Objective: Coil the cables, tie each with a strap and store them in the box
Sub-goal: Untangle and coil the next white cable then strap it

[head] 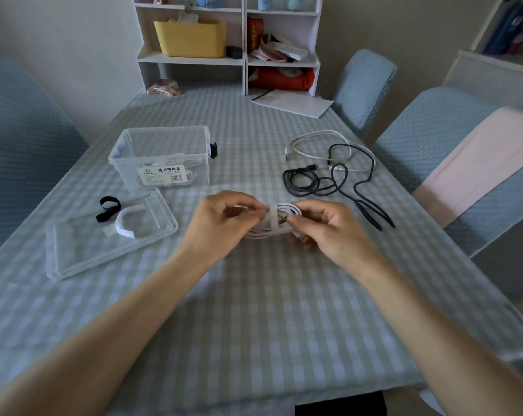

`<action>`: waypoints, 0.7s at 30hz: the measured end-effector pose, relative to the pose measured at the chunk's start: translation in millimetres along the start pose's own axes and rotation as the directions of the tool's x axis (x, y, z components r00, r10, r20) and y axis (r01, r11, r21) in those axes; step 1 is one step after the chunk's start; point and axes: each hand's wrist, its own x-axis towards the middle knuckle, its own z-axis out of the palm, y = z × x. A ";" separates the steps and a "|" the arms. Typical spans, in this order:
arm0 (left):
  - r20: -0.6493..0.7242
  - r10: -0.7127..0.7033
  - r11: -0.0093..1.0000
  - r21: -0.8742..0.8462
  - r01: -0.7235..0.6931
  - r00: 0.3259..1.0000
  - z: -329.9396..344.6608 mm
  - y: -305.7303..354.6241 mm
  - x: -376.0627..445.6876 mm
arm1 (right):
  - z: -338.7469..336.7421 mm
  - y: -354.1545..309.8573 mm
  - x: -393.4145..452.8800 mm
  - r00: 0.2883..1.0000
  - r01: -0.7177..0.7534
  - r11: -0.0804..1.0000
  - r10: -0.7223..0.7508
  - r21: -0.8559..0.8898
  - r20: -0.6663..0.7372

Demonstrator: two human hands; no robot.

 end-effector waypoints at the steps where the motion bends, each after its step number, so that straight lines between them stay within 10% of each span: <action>1: -0.005 -0.009 1.000 -0.028 0.009 1.000 -4.0 2.1 0.8 | 0.3 -0.9 0.5 1.000 0.000 0.999 0.000 0.034 -0.010; 7: 0.242 -0.206 0.953 -0.169 0.251 0.948 -26.2 6.1 8.4 | 25.2 -8.9 13.2 0.986 -0.059 0.915 0.115 0.398 -0.119; 10: 0.110 -0.131 0.941 -0.300 0.158 0.985 -32.4 3.3 14.0 | 42.7 -13.9 24.5 0.979 -0.074 0.855 0.161 0.514 -0.127; 21: -0.144 -0.051 0.979 -0.205 0.021 0.988 -59.5 -6.4 36.2 | 56.4 -16.0 51.0 0.999 -0.046 0.960 0.049 0.277 -0.007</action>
